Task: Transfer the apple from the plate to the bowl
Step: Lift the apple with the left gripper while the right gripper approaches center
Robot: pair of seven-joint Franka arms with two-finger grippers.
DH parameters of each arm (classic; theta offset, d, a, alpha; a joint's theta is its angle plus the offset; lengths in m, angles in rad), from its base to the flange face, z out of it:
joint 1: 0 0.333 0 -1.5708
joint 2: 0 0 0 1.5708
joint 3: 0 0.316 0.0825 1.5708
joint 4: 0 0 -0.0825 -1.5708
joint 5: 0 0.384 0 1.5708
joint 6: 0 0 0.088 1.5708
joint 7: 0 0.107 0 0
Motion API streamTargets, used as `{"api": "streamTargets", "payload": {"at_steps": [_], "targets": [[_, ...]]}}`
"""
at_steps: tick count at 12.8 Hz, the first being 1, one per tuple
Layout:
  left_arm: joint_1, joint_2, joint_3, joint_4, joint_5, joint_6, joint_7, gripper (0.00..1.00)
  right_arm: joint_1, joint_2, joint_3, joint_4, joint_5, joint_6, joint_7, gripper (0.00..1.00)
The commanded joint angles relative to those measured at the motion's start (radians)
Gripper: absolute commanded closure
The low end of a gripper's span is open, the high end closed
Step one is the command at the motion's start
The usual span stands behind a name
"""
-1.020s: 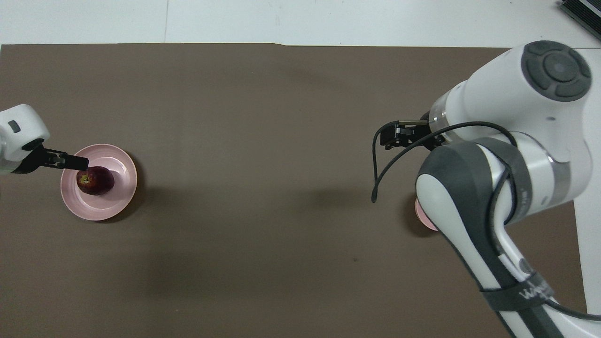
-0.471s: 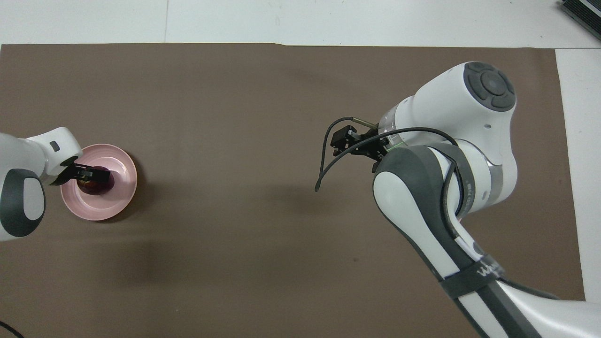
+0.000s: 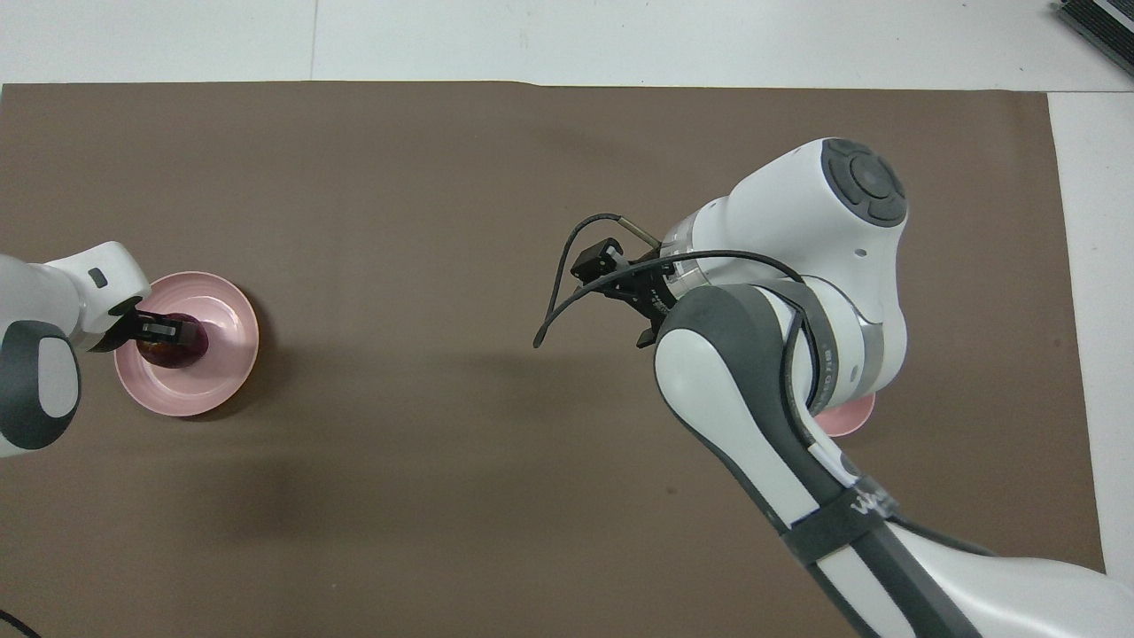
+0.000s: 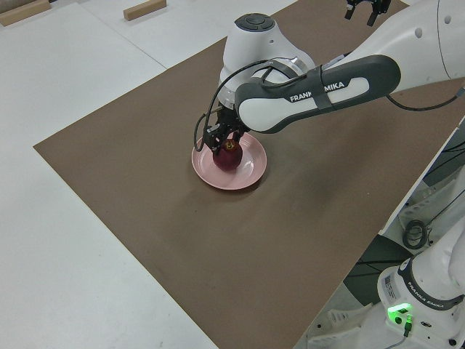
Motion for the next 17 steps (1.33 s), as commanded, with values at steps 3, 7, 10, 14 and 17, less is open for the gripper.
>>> {"api": "streamTargets", "payload": {"at_steps": [3, 7, 10, 14, 17], "targets": [[-0.025, -0.103, -0.021, 0.009, -0.036, -0.033, 0.011, 1.0, 0.038, 0.029, 0.001, -0.012, 0.166, 0.087, 0.109, 0.0], [-0.097, -0.132, -0.021, 0.047, -0.294, -0.087, 0.003, 1.0, 0.058, 0.049, 0.001, -0.012, 0.361, 0.171, 0.244, 0.0], [-0.186, -0.124, -0.03, 0.059, -0.344, -0.058, -0.099, 1.0, 0.087, 0.064, -0.001, -0.01, 0.49, 0.208, 0.307, 0.0], [-0.295, -0.123, -0.06, 0.066, -0.506, 0.013, -0.234, 1.0, 0.145, 0.103, -0.001, -0.007, 0.552, 0.315, 0.352, 0.0], [-0.301, -0.123, -0.152, 0.067, -0.511, 0.053, -0.345, 1.0, 0.159, 0.133, 0.001, 0.007, 0.552, 0.325, 0.344, 0.0]]}}
